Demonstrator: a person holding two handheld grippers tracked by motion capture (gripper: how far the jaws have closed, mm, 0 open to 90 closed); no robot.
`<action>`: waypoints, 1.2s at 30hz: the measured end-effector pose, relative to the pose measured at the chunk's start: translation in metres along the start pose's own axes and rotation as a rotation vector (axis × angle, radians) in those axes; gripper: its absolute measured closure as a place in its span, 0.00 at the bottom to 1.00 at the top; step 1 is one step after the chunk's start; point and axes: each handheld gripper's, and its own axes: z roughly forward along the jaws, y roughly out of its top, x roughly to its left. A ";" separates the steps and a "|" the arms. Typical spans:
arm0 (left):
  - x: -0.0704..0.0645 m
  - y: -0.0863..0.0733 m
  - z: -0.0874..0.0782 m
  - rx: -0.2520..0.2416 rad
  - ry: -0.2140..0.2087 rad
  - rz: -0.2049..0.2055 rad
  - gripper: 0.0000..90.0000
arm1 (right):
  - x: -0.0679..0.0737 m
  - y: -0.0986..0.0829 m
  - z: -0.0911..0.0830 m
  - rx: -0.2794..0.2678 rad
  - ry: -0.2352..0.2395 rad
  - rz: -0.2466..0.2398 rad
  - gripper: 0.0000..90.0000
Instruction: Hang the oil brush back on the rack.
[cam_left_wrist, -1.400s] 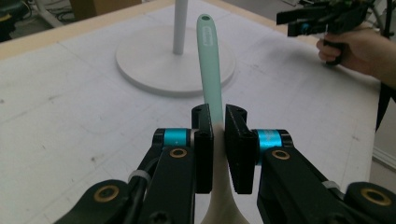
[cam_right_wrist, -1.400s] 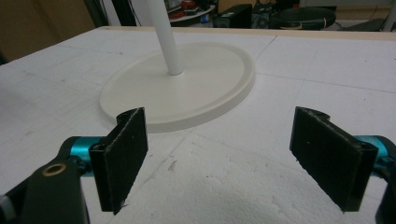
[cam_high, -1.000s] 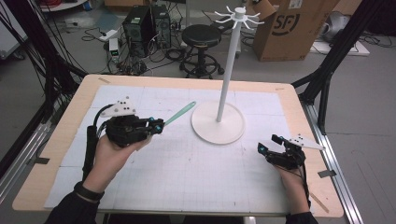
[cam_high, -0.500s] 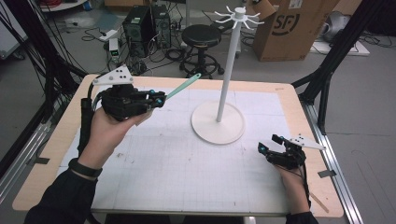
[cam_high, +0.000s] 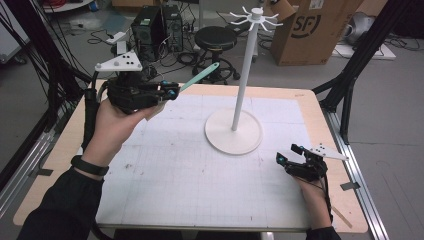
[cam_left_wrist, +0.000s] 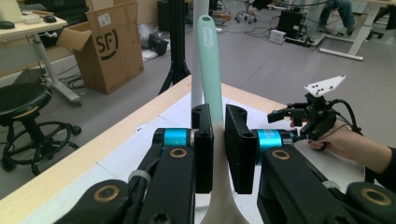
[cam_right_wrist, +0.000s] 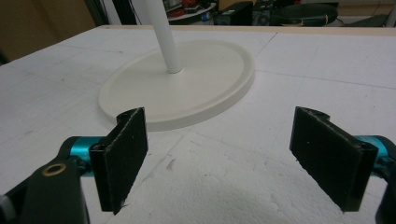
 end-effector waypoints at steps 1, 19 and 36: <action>0.000 0.002 0.000 -0.001 -0.001 0.002 0.91 | 0.000 0.000 0.000 0.000 0.000 0.000 0.21; 0.004 0.028 0.006 -0.017 0.007 0.020 0.91 | 0.000 0.000 0.000 -0.003 0.000 -0.001 0.21; 0.004 0.048 0.006 -0.057 -0.007 0.025 0.91 | -0.001 0.000 0.000 -0.004 0.000 0.000 0.21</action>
